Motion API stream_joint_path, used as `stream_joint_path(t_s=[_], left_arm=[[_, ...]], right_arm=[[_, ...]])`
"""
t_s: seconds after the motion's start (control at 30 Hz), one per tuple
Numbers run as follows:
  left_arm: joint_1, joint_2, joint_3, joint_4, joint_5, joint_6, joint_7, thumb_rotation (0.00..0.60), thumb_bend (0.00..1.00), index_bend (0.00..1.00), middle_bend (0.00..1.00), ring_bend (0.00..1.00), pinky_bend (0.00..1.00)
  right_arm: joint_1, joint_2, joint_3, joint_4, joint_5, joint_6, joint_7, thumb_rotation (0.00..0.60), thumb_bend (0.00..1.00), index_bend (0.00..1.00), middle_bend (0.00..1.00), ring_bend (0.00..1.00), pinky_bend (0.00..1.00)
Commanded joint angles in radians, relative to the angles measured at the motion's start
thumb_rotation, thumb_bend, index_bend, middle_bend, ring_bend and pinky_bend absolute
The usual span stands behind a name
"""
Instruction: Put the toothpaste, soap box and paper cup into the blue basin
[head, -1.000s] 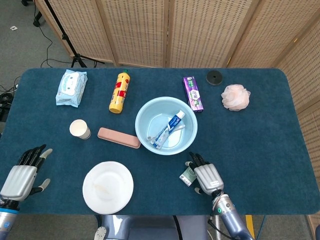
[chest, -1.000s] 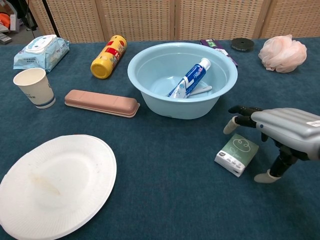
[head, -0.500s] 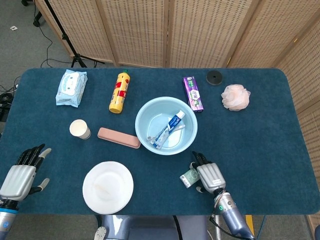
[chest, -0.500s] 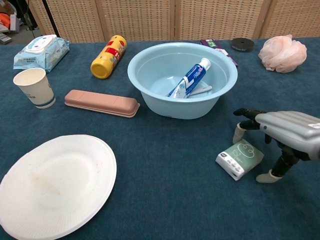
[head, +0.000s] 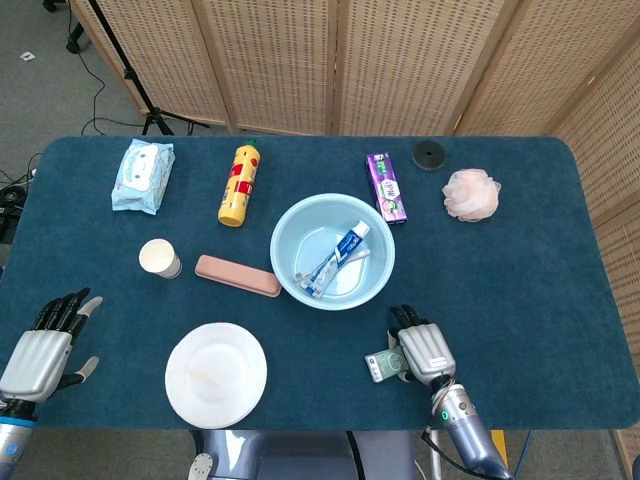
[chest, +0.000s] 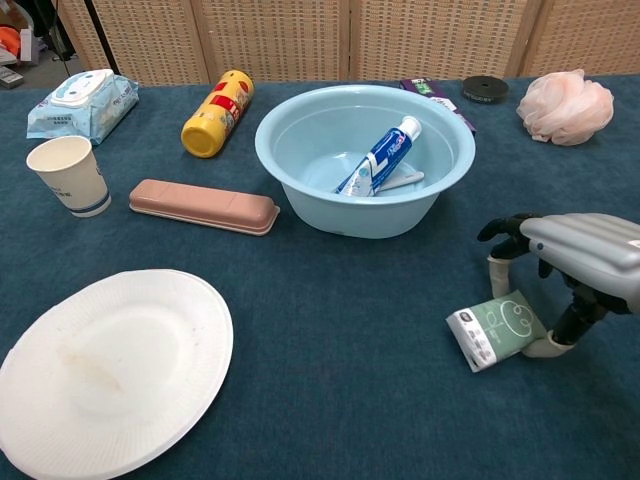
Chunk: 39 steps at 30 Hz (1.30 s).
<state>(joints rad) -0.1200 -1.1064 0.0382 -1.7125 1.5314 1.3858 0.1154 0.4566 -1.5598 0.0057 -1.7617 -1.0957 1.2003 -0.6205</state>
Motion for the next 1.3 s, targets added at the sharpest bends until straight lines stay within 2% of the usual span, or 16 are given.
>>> stream_joint_path(t_s=[0.03, 0.6, 0.97, 1.3], left_arm=[[0.000, 0.000, 0.000, 0.000, 0.000, 0.000, 0.000, 0.600, 0.27, 0.00, 0.00, 0.00, 0.09], [0.001, -0.003, -0.001, 0.000, -0.001, 0.000, 0.005, 0.600, 0.27, 0.00, 0.00, 0.00, 0.09], [0.001, -0.004, -0.001, -0.002, -0.003, -0.001, 0.008, 0.600, 0.27, 0.00, 0.00, 0.00, 0.09], [0.001, -0.003, -0.001, -0.003, -0.004, -0.002, 0.007, 0.600, 0.27, 0.00, 0.00, 0.00, 0.09]], right_arm=[[-0.002, 0.001, 0.000, 0.001, 0.001, 0.000, 0.002, 0.600, 0.16, 0.58, 0.16, 0.12, 0.36], [-0.006, 0.038, 0.027, -0.012, -0.017, 0.031, -0.023, 0.600, 0.19, 0.69, 0.23, 0.19, 0.42], [0.042, 0.189, 0.159, -0.139, 0.008, 0.081, -0.098, 0.600, 0.19, 0.70, 0.23, 0.19, 0.42], [0.115, 0.230, 0.238, -0.191, 0.069, 0.066, -0.159, 0.600, 0.20, 0.70, 0.24, 0.20, 0.42]])
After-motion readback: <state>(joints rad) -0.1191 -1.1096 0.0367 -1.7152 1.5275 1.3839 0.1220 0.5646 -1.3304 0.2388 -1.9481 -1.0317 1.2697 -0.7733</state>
